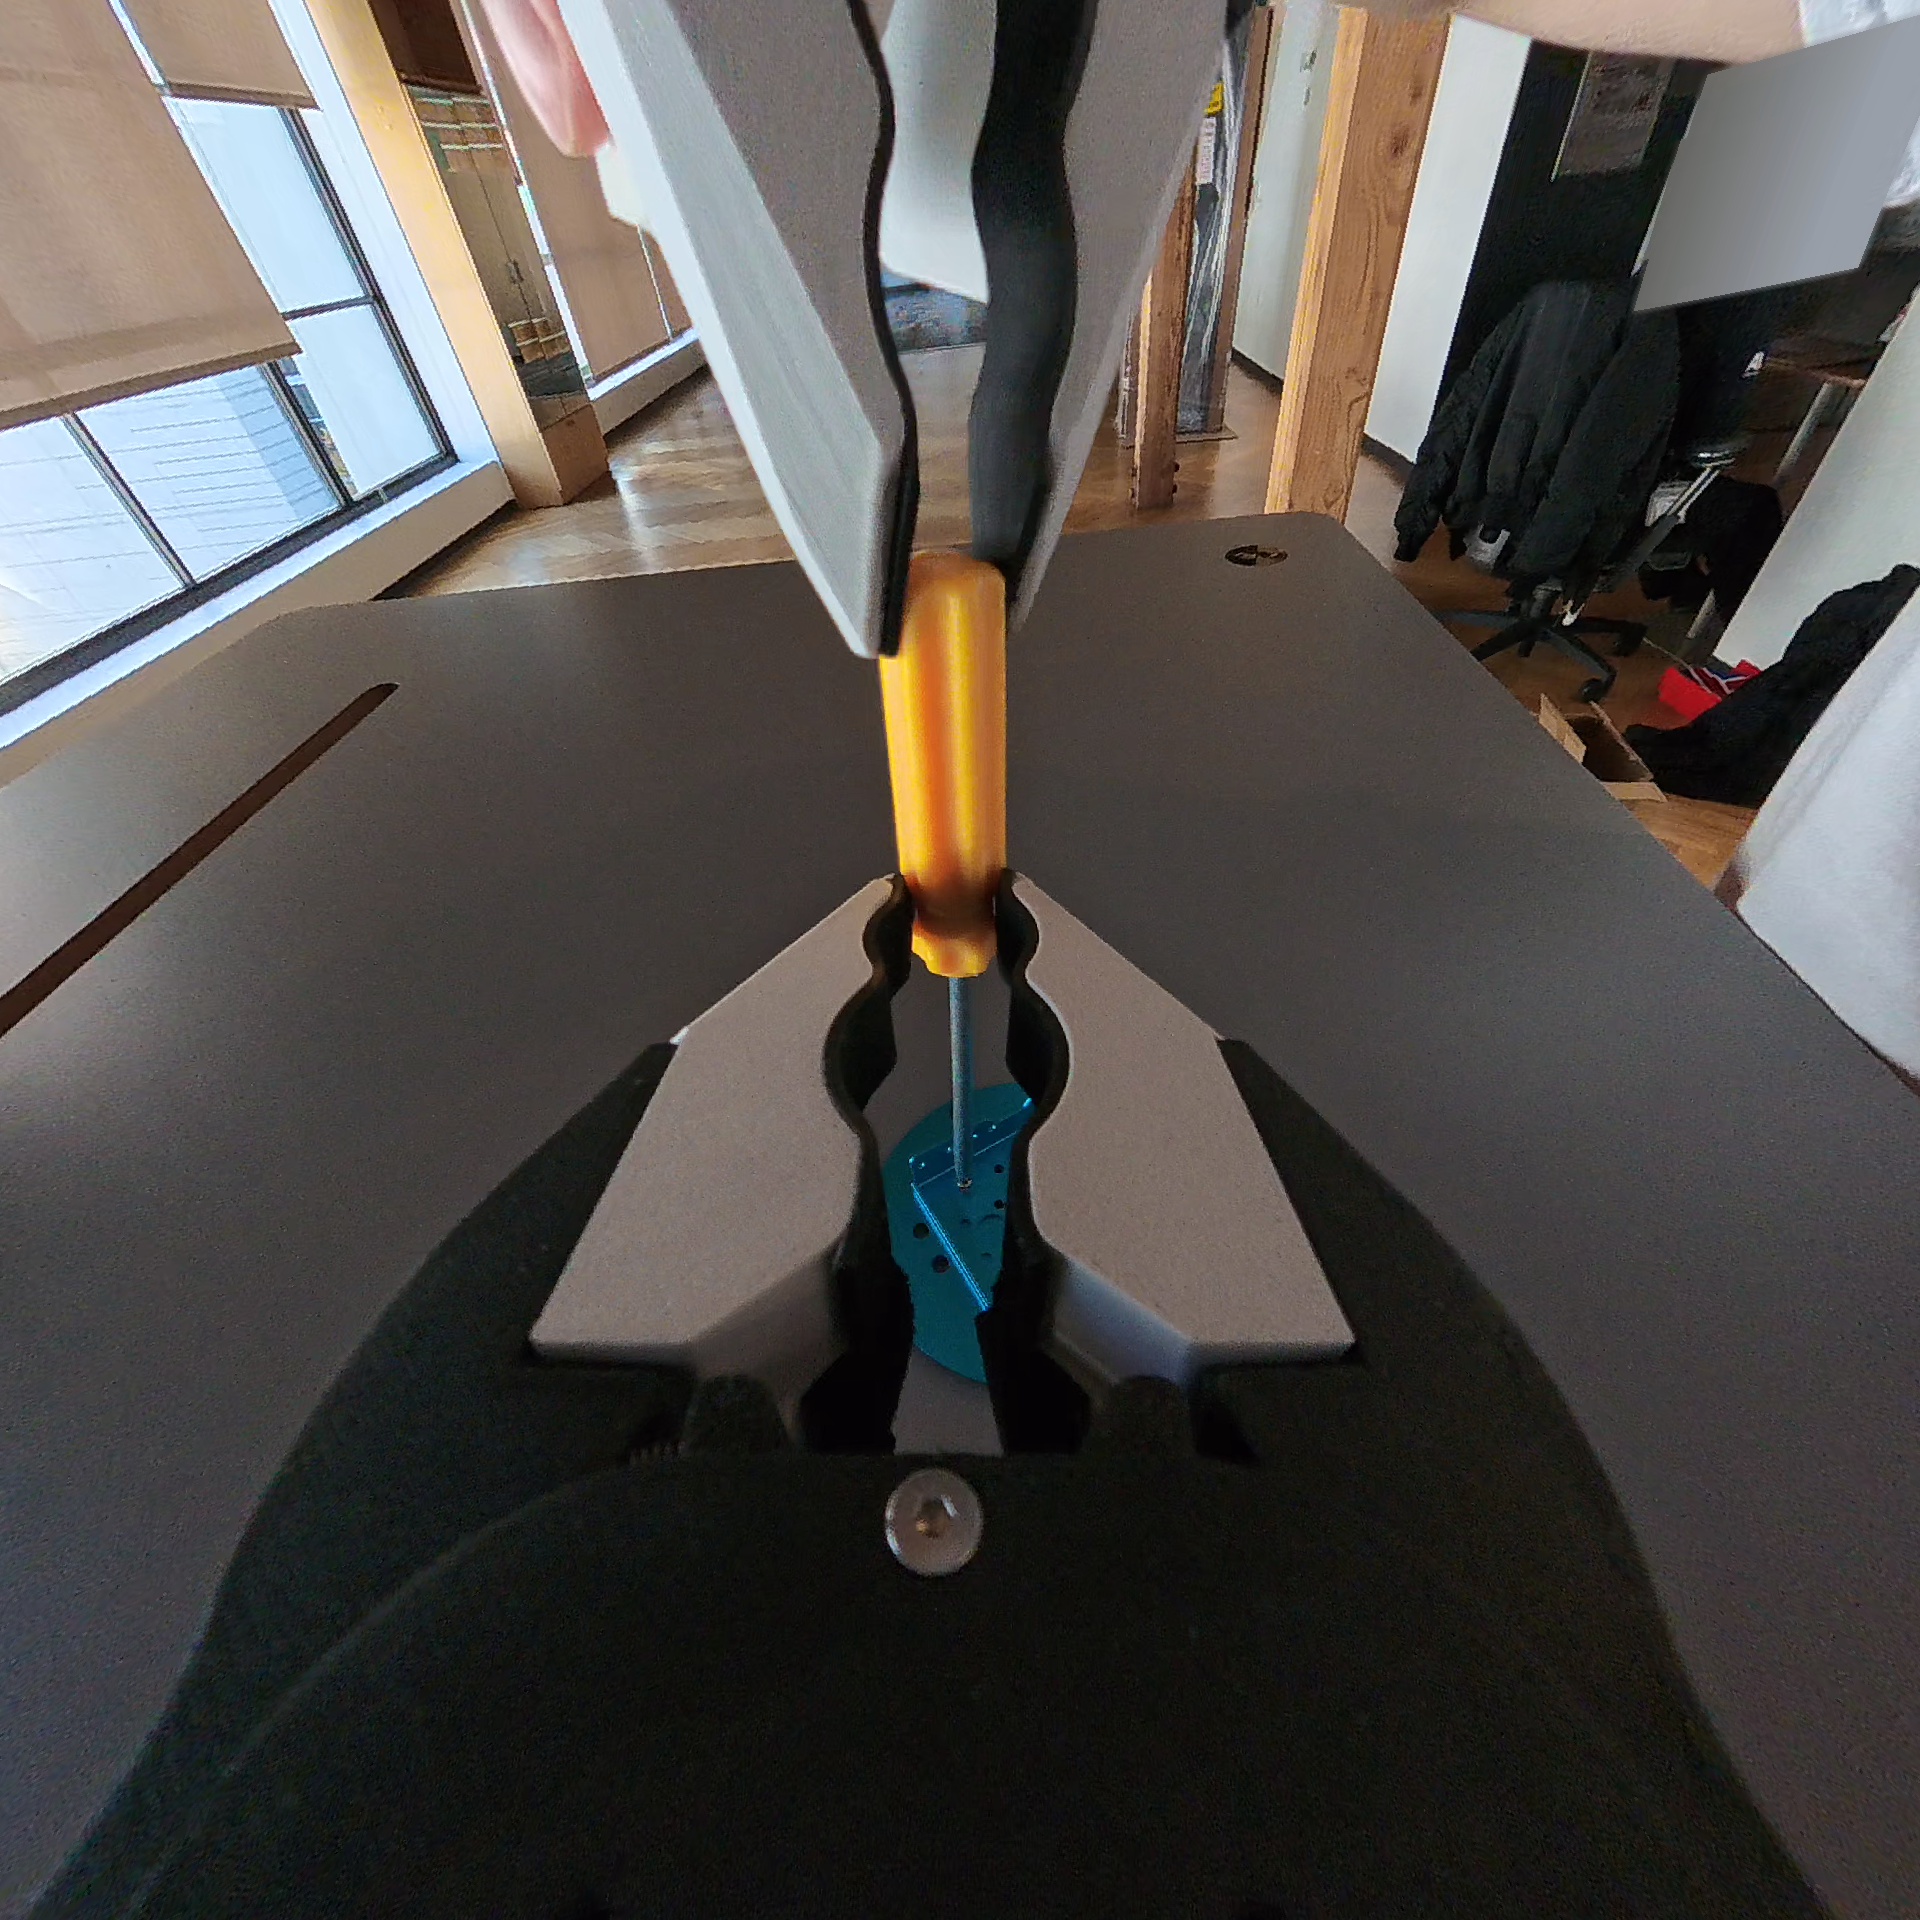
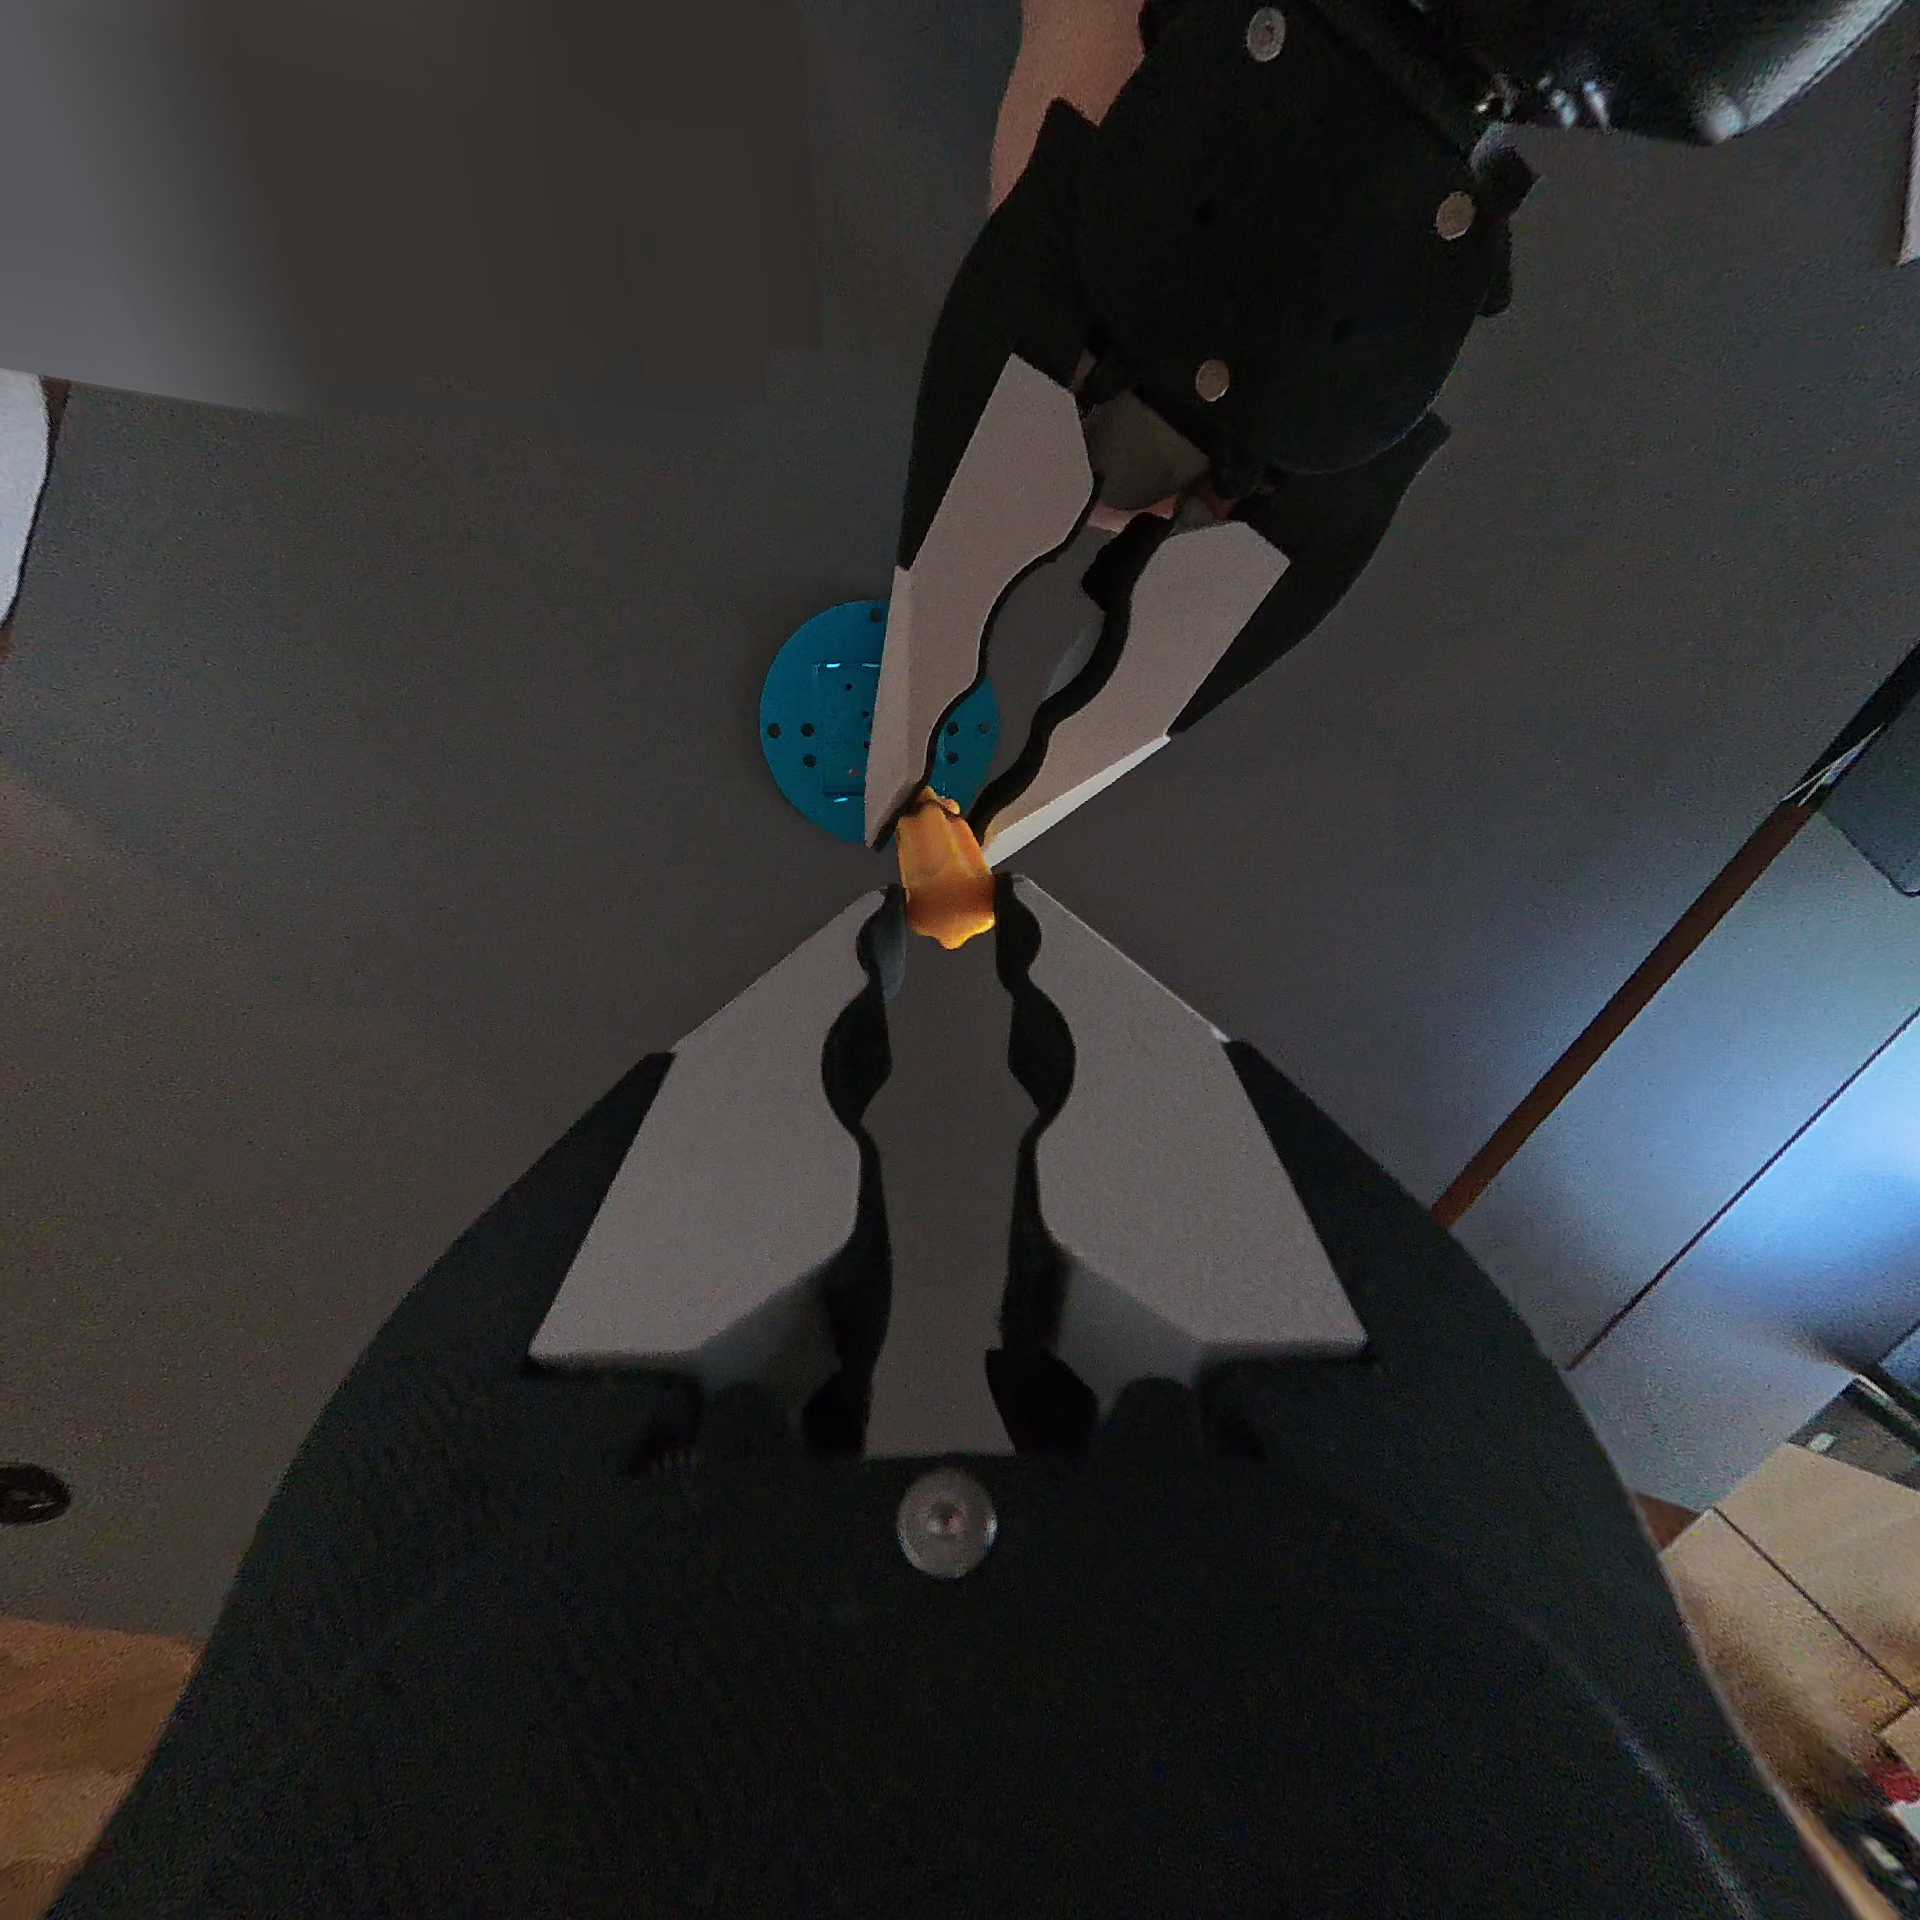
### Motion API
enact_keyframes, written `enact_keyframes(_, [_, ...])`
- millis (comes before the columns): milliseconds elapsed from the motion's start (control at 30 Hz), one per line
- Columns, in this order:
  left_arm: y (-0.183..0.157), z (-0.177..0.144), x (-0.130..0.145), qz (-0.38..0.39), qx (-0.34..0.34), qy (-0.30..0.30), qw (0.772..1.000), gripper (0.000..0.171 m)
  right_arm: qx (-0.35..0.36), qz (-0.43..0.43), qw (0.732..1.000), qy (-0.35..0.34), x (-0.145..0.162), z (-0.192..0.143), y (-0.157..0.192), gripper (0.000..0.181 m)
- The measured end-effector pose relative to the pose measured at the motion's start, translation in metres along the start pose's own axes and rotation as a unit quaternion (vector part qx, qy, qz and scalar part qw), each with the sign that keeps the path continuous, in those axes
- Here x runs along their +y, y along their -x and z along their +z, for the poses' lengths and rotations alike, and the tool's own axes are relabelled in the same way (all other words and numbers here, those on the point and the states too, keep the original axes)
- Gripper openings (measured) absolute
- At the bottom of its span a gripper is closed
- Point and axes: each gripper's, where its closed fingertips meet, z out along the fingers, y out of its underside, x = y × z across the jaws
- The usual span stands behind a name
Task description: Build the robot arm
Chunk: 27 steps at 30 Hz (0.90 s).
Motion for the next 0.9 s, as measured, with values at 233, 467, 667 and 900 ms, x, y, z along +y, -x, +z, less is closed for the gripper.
enact_keyframes(233, [0.004, 0.001, 0.0, -0.007, -0.011, -0.003, 1.0, 0.014, 0.001, 0.166, 0.986, 0.013, 0.007, 0.0, -0.003, 0.015])
enact_keyframes(467, [0.004, 0.003, 0.0, 0.0, -0.022, 0.0, 1.0, 0.015, 0.034, 0.403, 0.914, 0.029, 0.011, -0.001, -0.002, 0.015])
enact_keyframes(667, [0.004, 0.001, 0.0, -0.012, -0.008, -0.005, 1.0, 0.014, 0.04, 0.22, 0.975, 0.019, 0.0, -0.001, -0.007, 0.015])
enact_keyframes(900, [0.002, 0.002, 0.0, -0.01, -0.005, -0.007, 1.0, 0.014, -0.004, 0.132, 0.991, 0.035, 0.0, 0.003, 0.0, 0.014])
